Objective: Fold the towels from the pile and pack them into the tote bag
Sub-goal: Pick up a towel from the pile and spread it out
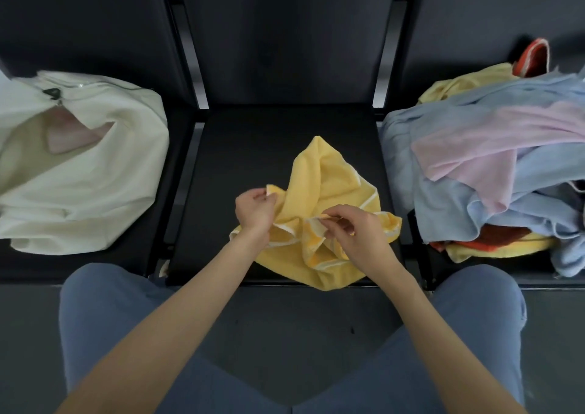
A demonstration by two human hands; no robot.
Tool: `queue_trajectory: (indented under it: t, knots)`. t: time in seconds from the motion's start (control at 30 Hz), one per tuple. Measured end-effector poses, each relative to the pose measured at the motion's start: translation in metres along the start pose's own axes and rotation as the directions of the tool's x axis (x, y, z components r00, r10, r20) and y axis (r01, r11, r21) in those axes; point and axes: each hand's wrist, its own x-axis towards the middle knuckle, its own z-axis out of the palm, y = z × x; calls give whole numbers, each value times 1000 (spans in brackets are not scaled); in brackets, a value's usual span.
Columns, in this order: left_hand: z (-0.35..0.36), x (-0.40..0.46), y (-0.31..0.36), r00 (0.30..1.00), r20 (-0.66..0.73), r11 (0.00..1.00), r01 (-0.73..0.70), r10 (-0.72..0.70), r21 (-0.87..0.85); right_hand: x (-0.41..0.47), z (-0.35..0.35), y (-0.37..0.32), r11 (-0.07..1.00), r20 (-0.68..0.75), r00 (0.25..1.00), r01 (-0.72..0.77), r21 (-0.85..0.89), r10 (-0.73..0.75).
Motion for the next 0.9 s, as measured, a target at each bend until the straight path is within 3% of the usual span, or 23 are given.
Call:
queue_trajectory:
  t: [0.1, 0.17, 0.27, 0.4, 0.47, 0.63, 0.9]
  knots:
    - [-5, -18, 15, 930, 120, 938, -347, 347, -26, -1, -3, 0, 999, -55, 998, 35, 13, -34]
    - [-7, -32, 27, 875, 257, 911, -408, 411, -65, -1, -5, -1, 998, -95, 994, 57, 30, -54]
    - [-9, -46, 35, 811, 408, 902, -422, 418, -85, 0, -7, -8, 991, -164, 985, 72, 115, -53]
    - [-11, -55, 34, 743, 467, 863, -496, 479, -97, 3, -9, -15, 971, -211, 977, 19, 239, 32]
    - [-11, -56, 32, 734, 474, 856, -509, 487, -91, 5, -10, -16, 956, -201, 977, -12, 294, 74]
    - [-9, -52, 32, 696, 524, 838, -541, 491, -66, 5, -11, -14, 970, -183, 983, 51, 236, -7]
    - [-23, -29, 25, 695, 567, 825, -563, 442, 47, 2, -12, -9, 971, -317, 946, 7, 241, 72]
